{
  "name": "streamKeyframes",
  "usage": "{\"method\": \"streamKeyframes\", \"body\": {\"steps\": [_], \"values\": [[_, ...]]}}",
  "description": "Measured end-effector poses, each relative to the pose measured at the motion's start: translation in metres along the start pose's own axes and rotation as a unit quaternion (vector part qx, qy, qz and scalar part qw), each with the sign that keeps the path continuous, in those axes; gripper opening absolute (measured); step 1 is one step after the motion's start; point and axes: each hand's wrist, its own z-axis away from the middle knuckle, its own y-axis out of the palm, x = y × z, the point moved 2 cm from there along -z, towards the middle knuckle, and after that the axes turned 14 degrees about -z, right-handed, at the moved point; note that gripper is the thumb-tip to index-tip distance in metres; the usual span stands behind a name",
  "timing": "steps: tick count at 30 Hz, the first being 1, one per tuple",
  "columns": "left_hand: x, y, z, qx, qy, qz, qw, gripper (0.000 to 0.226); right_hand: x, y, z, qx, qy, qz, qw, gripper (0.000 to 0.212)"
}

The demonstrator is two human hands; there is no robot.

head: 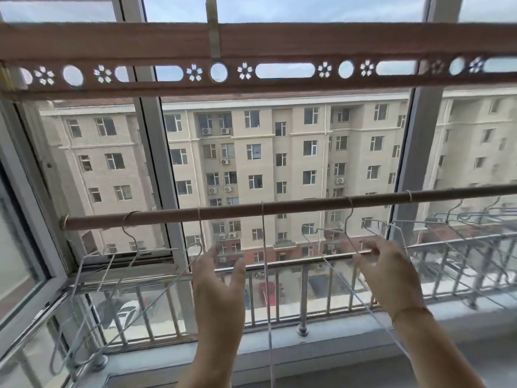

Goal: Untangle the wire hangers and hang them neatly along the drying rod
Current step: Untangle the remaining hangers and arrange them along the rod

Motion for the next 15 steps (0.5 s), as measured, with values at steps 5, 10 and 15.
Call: {"method": "streamKeyframes", "body": {"steps": [5, 10, 15], "values": [[-0.049, 0.050, 0.032, 0.063, 0.079, 0.049, 0.994, 0.016, -0.033, -0.017, -0.013, 0.076, 0.032, 0.003, 0.997, 0.030], [-0.078, 0.136, 0.056, 0.223, -0.038, 0.112, 0.968, 0.011, -0.060, -0.074, -0.034, 0.009, -0.068, -0.028, 0.997, 0.019], [-0.087, 0.195, 0.066, 0.242, -0.158, 0.156, 0.945, 0.008, -0.106, -0.102, -0.066, 0.040, -0.007, -0.098, 0.994, 0.020]]}}
